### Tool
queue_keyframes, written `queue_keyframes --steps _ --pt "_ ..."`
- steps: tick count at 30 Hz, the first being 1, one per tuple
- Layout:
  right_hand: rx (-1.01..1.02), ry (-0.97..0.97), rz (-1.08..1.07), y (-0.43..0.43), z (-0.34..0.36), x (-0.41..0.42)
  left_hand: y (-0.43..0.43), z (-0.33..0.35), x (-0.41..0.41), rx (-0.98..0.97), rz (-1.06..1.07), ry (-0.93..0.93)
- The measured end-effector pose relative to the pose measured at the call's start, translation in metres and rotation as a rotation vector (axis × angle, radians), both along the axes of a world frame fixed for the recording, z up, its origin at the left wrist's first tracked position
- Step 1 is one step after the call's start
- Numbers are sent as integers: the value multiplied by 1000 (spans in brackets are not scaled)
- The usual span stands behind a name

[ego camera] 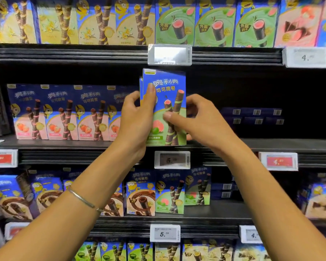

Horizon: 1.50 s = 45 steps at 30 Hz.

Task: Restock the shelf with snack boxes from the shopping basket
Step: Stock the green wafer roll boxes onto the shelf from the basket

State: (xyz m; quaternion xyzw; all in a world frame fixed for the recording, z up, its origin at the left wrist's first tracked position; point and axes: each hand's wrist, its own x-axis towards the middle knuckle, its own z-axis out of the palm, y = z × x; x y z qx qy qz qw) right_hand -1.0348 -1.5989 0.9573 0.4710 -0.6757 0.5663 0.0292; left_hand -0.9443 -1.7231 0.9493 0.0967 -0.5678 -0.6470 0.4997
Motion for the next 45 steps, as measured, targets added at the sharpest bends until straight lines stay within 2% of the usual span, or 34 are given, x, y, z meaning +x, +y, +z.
queue_keyframes --steps 2,7,10,13,17,19,28,35,39,45 --pt "-15 56 -57 8 1 0 5 1 -4 -10 -20 10" --pt "0 -152 -4 31 4 -23 2 2 -8 -91 88 -44" --pt "-26 -197 -76 48 6 -51 -8 -4 -3 -98 150 0" --pt "-10 -193 -247 56 8 -87 -15 -8 2 -72 133 -32" --pt "257 12 -608 41 8 -134 -14 -7 2 -38 111 -23" --pt "425 110 -700 25 6 -151 -13 -7 1 -30 93 -11" --pt "470 145 -687 -21 4 -209 -15 -3 -3 -20 115 5" --pt "613 248 -649 -32 5 -231 -21 2 0 -33 123 3" --pt "597 289 -613 -40 3 -225 -23 2 4 -37 119 14" --pt "516 236 -562 -45 1 -220 -25 1 5 -41 121 25"
